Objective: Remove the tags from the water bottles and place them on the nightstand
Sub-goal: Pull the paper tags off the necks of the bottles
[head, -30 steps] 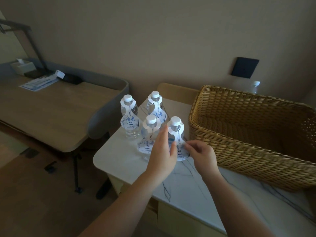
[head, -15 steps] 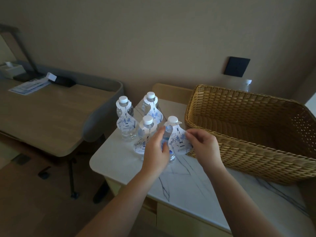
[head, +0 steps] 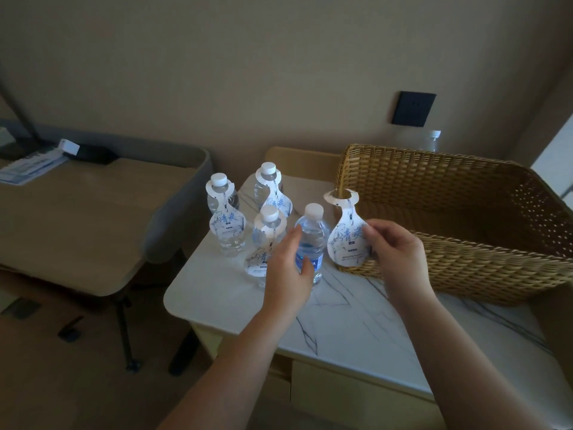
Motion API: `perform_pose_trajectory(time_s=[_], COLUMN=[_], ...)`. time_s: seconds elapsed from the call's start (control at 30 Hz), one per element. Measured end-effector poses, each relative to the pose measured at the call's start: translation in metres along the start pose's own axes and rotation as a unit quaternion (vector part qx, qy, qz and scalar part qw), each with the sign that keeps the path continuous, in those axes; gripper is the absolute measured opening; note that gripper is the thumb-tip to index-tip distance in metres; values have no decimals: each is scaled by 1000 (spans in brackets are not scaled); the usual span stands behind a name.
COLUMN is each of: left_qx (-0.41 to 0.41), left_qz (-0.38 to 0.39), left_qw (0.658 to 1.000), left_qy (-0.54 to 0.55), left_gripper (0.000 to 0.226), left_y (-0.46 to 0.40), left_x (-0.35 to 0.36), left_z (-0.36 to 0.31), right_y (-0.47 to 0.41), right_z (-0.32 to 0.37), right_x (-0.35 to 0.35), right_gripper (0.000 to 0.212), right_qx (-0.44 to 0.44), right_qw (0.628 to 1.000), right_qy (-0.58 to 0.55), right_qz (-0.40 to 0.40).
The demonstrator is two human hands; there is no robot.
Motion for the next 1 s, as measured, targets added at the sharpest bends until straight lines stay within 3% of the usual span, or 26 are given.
perform_pose_trajectory(time_s=[0.2, 0.43, 0.67, 0.8, 0.9, 1.0], left_qx=[47, 67, 42, 35, 17, 17], left_qz=[4, 18, 33, 32, 18, -14], left_qw=[999, 997, 999, 999, 1000, 1000], left_qy=[-13, -20, -5, -11, -3, -17], left_gripper=[74, 80, 84, 86, 83, 75], left_y=[6, 9, 10, 10, 11, 10], left_x=[3, 5, 6, 7, 7, 4], left_z=[2, 10, 13, 12, 5, -7], right_y=[28, 37, 25, 22, 22, 24], right_z=[-46, -109, -128, -128, -121, -107], right_x=[-70, -108, -104, -103, -102, -89], right_gripper=[12, 7, 2, 4, 21, 31], right_qx=[103, 144, 101, 93, 93, 13], right_qw=[992, 953, 918, 907, 903, 914], right_qy=[-4, 180, 345, 379, 390, 385], right_qz=[-67, -194, -168, -159, -151, -124])
Point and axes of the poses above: each hand's wrist, its own y-axis away from the middle knuckle, its own x-axis out of the palm, z = x × y, the point moved 2 cm from there along -y, towards the middle knuckle, and after that the axes turned 15 degrees about -z, right-handed, at the moved point
